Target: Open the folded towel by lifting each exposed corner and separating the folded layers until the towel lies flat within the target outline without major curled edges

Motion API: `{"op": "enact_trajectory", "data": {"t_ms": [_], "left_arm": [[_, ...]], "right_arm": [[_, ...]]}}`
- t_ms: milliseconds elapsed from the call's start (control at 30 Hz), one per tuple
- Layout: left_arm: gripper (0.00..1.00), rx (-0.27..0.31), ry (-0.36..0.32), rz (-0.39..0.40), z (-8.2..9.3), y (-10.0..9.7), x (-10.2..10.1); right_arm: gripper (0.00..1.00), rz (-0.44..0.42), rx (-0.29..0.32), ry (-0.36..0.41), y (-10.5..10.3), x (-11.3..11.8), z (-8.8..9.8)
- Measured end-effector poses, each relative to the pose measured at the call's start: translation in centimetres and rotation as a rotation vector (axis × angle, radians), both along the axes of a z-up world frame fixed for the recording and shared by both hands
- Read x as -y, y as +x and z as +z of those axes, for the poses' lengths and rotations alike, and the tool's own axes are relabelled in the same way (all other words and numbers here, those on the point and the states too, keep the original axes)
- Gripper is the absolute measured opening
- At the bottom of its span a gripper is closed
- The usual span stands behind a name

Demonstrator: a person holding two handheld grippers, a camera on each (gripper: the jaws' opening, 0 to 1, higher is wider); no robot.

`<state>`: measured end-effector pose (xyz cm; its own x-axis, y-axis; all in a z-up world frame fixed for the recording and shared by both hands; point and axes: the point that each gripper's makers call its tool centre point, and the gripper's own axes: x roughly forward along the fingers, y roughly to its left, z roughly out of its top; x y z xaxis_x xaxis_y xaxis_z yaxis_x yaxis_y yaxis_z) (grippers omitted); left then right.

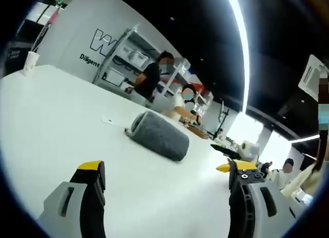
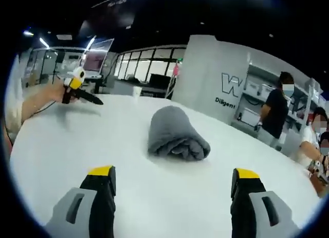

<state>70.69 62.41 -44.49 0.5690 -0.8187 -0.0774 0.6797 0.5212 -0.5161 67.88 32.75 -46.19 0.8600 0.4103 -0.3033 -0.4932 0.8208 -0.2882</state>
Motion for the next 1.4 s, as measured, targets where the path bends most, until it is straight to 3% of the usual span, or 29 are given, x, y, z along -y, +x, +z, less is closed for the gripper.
{"op": "enact_trajectory", "data": {"t_ms": [133, 200, 233, 400, 467, 567, 667, 800, 1200, 1400], "left_arm": [[0.98, 0.005, 0.027, -0.003, -0.2, -0.2, 0.2], [0.98, 0.017, 0.058, 0.006, -0.4, -0.1, 0.0], [0.98, 0.020, 0.061, 0.007, -0.4, -0.4, 0.2], [0.98, 0.048, 0.086, 0.007, 0.1, -0.7, 0.5], [0.98, 0.052, 0.090, 0.002, 0.1, -0.8, 0.6], [0.98, 0.042, 0.065, -0.013, 0.3, -0.3, 0.5], [0.98, 0.040, 0.065, -0.009, 0.2, -0.4, 0.5], [0.98, 0.047, 0.095, 0.015, 0.0, -0.1, 0.1], [0.98, 0.017, 0.059, 0.062, -0.4, 1.1, -1.3], [0.98, 0.026, 0.053, 0.063, -0.2, 0.9, -1.3]], "right_arm": [[0.80, 0.038, -0.016, 0.014, 0.0, -1.6, -0.9], [0.75, 0.032, 0.033, -0.106, 0.3, -1.4, -0.9], [0.73, 0.015, 0.074, -0.208, 0.5, -1.0, -0.8], [0.63, -0.026, 0.213, -0.502, 0.8, -0.6, -0.1], [0.58, -0.041, 0.243, -0.581, 1.1, -0.4, 0.1], [0.60, -0.018, 0.242, -0.642, 1.8, -0.7, -0.3], [0.57, 0.006, 0.277, -0.742, 2.8, -0.8, 0.0], [0.49, 0.063, 0.293, -0.737, 3.7, -1.8, 0.0], [0.35, 0.150, 0.379, -0.963, 7.2, -4.8, -1.1], [0.32, 0.143, 0.373, -1.054, 9.5, -4.6, -1.8]]}}
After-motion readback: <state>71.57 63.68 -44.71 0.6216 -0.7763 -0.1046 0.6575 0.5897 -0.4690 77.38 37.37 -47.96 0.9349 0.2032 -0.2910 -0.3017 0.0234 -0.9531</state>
